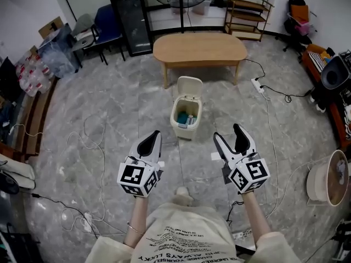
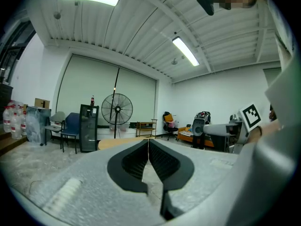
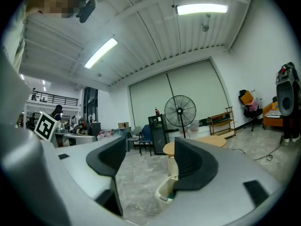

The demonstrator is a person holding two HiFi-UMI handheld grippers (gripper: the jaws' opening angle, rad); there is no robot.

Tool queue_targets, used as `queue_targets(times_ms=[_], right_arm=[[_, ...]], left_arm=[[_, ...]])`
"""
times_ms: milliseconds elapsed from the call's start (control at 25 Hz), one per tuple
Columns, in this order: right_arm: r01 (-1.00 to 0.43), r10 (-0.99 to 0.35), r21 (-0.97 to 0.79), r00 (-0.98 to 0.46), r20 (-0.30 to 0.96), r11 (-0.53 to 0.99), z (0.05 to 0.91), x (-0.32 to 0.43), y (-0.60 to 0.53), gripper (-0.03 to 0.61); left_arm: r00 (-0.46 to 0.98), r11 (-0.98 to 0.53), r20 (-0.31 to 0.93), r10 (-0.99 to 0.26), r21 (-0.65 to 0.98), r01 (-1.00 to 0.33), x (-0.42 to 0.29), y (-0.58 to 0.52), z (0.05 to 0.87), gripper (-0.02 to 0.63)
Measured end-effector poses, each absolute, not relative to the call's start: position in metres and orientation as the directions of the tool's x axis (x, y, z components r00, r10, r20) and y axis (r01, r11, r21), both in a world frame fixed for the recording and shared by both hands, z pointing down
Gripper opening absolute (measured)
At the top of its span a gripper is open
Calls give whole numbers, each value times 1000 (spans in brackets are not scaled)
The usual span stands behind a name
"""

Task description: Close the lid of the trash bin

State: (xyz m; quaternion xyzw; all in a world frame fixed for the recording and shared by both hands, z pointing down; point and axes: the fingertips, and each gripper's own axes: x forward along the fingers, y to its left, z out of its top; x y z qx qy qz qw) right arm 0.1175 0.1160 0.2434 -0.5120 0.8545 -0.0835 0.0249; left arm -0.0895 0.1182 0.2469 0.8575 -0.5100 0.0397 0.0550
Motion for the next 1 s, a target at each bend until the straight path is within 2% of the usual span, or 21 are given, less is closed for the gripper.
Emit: queue_targets(times_ms=[520,1000], right_arm=[[-864,-866,-169,-492,85,474,259,108,56,305],[-830,-819,-186,-553,153,526,296,105,-77,305]], left_arm=[[451,-444,147,-880,81,-892,-107,65,262,23],[404,-386,213,-889,123,-914,-106,-52,295,23]])
